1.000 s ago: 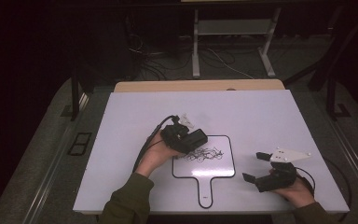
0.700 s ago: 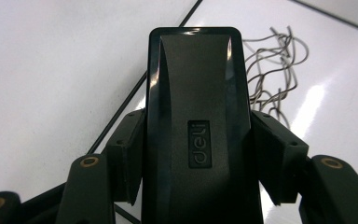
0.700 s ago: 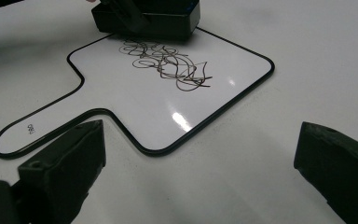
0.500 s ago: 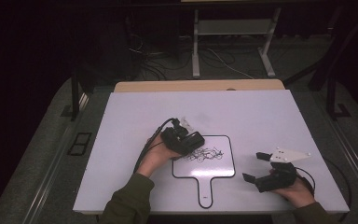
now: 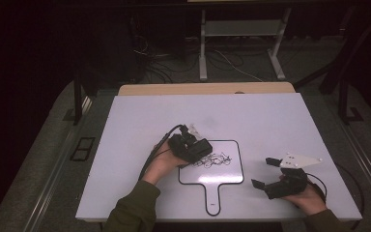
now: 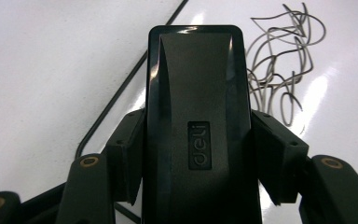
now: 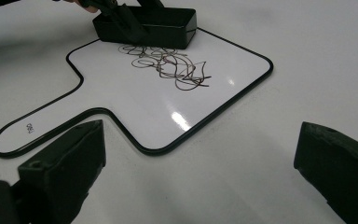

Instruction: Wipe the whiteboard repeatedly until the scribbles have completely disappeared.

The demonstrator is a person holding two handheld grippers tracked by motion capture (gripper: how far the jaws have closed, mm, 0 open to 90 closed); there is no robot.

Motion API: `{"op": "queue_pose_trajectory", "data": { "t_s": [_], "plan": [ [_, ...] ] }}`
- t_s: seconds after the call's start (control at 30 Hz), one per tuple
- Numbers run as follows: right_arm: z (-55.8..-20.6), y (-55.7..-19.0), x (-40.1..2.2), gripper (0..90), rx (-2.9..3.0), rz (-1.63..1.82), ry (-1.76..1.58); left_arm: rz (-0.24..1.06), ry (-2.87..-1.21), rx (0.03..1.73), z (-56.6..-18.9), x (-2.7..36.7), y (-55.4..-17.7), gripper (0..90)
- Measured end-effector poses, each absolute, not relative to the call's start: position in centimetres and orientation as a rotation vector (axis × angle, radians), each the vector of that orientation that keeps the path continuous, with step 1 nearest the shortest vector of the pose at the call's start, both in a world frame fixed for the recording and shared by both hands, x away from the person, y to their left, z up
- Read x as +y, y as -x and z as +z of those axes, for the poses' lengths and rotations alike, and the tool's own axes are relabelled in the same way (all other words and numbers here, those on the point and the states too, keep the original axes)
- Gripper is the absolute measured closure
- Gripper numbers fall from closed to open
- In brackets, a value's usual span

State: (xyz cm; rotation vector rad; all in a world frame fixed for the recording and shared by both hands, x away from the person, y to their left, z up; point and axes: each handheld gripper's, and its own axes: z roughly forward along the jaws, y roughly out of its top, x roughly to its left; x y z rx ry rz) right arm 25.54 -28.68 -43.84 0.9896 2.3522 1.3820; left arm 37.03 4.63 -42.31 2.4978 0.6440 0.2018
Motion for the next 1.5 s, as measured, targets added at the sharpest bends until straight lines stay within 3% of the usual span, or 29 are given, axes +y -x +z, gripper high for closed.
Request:
{"op": "queue_pose_trajectory", "data": {
  "t_s": [0.93,1.5],
  "plan": [
    [-43.8,-25.5,-28.7,0.9,2.353,1.376,-0.991,0.142,-2.541,0.484,-42.2,1.6,-34.0,39.4],
    [-43.9,-25.6,-28.7,0.9,2.353,1.369,-0.99,0.178,-2.519,0.56,-42.2,3.0,-35.3,39.4]
  ]
}}
